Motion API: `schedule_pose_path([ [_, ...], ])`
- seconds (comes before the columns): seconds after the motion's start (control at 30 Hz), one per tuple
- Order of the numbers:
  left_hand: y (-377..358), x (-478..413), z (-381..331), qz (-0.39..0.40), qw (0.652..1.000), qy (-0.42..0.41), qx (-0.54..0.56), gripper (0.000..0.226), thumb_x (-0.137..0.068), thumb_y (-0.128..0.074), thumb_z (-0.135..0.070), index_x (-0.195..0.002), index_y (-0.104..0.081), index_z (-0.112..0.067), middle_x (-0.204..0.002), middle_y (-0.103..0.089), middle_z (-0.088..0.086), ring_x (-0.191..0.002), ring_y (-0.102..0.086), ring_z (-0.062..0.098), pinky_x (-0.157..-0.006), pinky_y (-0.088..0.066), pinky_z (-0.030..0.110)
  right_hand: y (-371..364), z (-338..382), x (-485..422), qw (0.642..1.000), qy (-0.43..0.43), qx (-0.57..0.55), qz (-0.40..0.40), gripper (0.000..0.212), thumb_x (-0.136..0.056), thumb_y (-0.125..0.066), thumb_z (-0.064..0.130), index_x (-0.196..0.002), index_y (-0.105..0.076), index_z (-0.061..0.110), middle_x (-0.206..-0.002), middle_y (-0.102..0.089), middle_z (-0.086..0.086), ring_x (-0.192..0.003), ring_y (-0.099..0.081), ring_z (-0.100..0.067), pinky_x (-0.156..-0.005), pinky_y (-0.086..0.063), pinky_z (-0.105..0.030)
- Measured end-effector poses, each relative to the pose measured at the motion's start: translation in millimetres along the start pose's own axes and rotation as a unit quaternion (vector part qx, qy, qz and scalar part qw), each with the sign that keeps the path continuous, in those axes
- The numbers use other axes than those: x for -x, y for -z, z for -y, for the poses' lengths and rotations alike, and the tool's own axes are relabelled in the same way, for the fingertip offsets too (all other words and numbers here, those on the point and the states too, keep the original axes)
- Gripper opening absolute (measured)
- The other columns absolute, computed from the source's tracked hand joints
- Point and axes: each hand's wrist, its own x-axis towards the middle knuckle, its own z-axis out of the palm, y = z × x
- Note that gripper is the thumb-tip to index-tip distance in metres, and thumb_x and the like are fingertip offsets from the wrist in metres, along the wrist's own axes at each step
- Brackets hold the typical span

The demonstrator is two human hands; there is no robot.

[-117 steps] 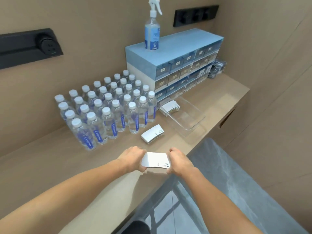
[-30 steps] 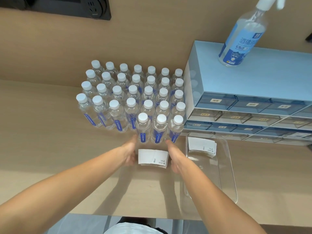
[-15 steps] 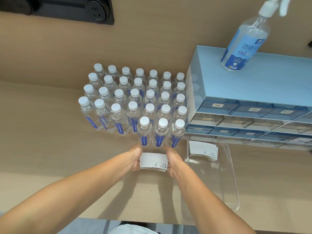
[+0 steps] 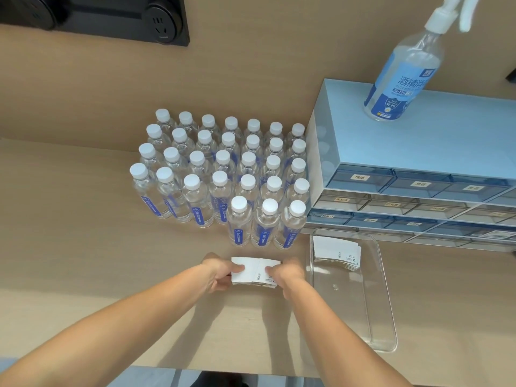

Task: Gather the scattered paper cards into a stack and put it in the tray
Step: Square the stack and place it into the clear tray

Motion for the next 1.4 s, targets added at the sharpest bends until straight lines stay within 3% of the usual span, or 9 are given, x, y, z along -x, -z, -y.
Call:
schedule_pose_path([
  [0.1,1.6,-2.4,5.9,0.014,1.0,0.011,0.021,0.039,-0.072,-0.083,-0.012,-0.107,-0.067,-0.004,-0.09,-0.075,0.005,-0.077,-0.07,0.017,-0.087,-0.055,0.041,1.4,-2.4,-2.9,0.998,-0.017,-0.057,0.009,0.05,-0.079,-0.078,0.013,-0.122,-0.058,-0.002,-0.121,-0.068,-0.015,-0.1,-0.068,-0.029,-0.085,-0.057,-0.034],
  [0.2,6.5,-4.3,8.5,0.043,0.997,0.022,0.065,0.04,-0.072,-0.084,-0.01,-0.108,-0.066,-0.006,-0.092,-0.075,0.003,-0.082,-0.07,0.015,-0.09,-0.054,0.044,-0.7,-8.4,-4.8,0.989,-0.025,-0.138,0.035,0.046,-0.079,-0.077,0.005,-0.121,-0.057,-0.003,-0.116,-0.07,-0.02,-0.07,-0.064,-0.023,-0.051,-0.05,-0.027],
  [0.33,13.5,-7.1,8.8,0.097,0.988,0.036,0.112,0.037,-0.078,-0.078,-0.007,-0.112,-0.064,-0.004,-0.096,-0.074,0.007,-0.088,-0.069,0.018,-0.099,-0.05,0.048,-0.3,-12.3,-6.4,0.963,-0.046,-0.25,0.087,0.033,-0.081,-0.07,-0.009,-0.111,-0.056,-0.005,-0.106,-0.072,-0.023,-0.088,-0.072,-0.032,-0.082,-0.06,-0.041],
  [0.57,26.6,-4.2,2.2,0.2,0.973,0.026,0.11,0.037,-0.074,-0.079,-0.008,-0.107,-0.065,0.0,-0.095,-0.077,0.017,-0.086,-0.075,0.025,-0.076,-0.06,0.039,28.5,-8.9,7.3,0.941,-0.036,-0.29,0.17,0.054,-0.079,-0.072,-0.01,-0.126,-0.046,-0.009,-0.101,-0.074,-0.026,-0.086,-0.075,-0.033,-0.078,-0.061,-0.041],
  [0.77,8.1,26.0,-23.7,0.212,0.974,-0.022,0.082,0.04,-0.068,-0.081,-0.011,-0.104,-0.066,-0.003,-0.092,-0.077,0.016,-0.079,-0.076,0.023,-0.068,-0.062,0.034,76.0,-2.3,28.1,0.941,0.015,-0.286,0.183,0.033,-0.08,-0.072,-0.008,-0.109,-0.06,-0.016,-0.1,-0.074,-0.026,-0.094,-0.074,-0.035,-0.092,-0.058,-0.046],
  [1.03,-80.5,68.0,-41.1,0.189,0.978,-0.067,0.049,0.024,-0.083,-0.072,-0.009,-0.106,-0.067,-0.003,-0.093,-0.077,0.015,-0.078,-0.075,0.022,-0.07,-0.062,0.033,155.4,-49.0,29.8,0.944,0.032,-0.294,0.146,0.031,-0.078,-0.076,-0.006,-0.106,-0.063,-0.013,-0.094,-0.076,-0.025,-0.089,-0.075,-0.035,-0.085,-0.06,-0.046],
  [1.2,-157.4,83.3,-41.4,0.145,0.986,-0.084,0.022,0.031,-0.085,-0.07,-0.006,-0.113,-0.063,0.003,-0.105,-0.072,0.014,-0.087,-0.066,0.024,-0.068,-0.061,0.035,200.9,-92.4,14.5,0.937,0.016,-0.331,0.111,0.026,-0.077,-0.072,-0.014,-0.101,-0.063,-0.015,-0.076,-0.075,-0.022,-0.056,-0.073,-0.025,-0.046,-0.058,-0.028],
  [1.33,-197.8,87.5,-30.1,0.106,0.99,-0.095,-0.017,0.031,-0.088,-0.067,-0.009,-0.118,-0.063,0.0,-0.104,-0.075,0.012,-0.086,-0.071,0.025,-0.076,-0.059,0.037,220.5,-115.1,3.7,0.952,0.001,-0.288,0.1,0.013,-0.079,-0.072,-0.011,-0.086,-0.062,-0.007,-0.047,-0.066,-0.011,-0.028,-0.053,-0.012,-0.049,-0.047,-0.027],
  [1.4,-202.0,88.2,-25.1,0.091,0.991,-0.094,-0.023,0.031,-0.09,-0.065,-0.009,-0.119,-0.062,0.001,-0.106,-0.075,0.013,-0.083,-0.072,0.026,-0.076,-0.058,0.037,220.2,-115.5,4.8,0.961,0.005,-0.26,0.093,0.015,-0.079,-0.072,-0.009,-0.085,-0.061,-0.003,-0.054,-0.069,-0.013,-0.036,-0.062,-0.017,-0.05,-0.044,-0.029],
])
